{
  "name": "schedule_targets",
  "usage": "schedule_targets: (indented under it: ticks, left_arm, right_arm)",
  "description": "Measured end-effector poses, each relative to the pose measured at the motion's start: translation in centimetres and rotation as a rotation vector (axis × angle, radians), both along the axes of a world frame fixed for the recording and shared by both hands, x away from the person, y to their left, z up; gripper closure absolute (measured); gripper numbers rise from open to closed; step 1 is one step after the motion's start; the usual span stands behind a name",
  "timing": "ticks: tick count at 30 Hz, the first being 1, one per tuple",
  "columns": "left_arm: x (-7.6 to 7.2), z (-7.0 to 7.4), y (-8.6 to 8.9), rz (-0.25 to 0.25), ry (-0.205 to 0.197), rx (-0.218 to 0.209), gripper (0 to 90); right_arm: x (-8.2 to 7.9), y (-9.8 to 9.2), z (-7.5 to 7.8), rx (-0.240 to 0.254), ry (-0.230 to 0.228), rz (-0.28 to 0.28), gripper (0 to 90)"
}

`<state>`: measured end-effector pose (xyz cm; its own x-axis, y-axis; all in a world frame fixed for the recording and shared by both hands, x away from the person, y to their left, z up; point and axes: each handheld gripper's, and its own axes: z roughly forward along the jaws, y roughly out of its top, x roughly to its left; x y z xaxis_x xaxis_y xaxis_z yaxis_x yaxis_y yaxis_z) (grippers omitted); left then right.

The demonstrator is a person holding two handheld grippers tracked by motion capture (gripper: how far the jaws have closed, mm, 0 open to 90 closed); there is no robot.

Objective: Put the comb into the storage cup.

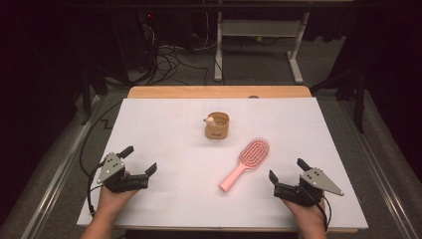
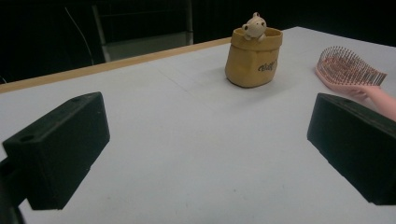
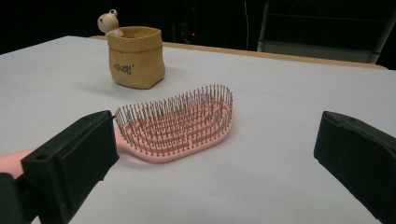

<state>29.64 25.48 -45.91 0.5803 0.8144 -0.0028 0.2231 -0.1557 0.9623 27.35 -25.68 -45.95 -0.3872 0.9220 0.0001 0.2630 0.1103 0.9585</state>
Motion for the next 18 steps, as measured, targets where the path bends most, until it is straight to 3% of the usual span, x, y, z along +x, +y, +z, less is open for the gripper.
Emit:
schedule_targets:
  ticks: [11, 16, 18]
  left_arm:
    - [0.11, -0.4, -0.22, -0.025, 0.008, -0.022, 1.0]
    - [0.18, -0.43, -0.08, -0.032, 0.018, -0.031, 1.3]
    - [0.2, -0.44, -0.09, -0.04, 0.024, -0.039, 1.3]
  right_arm:
    - [-0.05, -0.05, 0.06, 0.013, 0.004, 0.006, 0.9]
    - [-0.01, -0.09, 0.07, 0.026, 0.02, 0.011, 9.0]
    - [0.09, -0.03, -0.02, 0.032, 0.046, 0.036, 19.7]
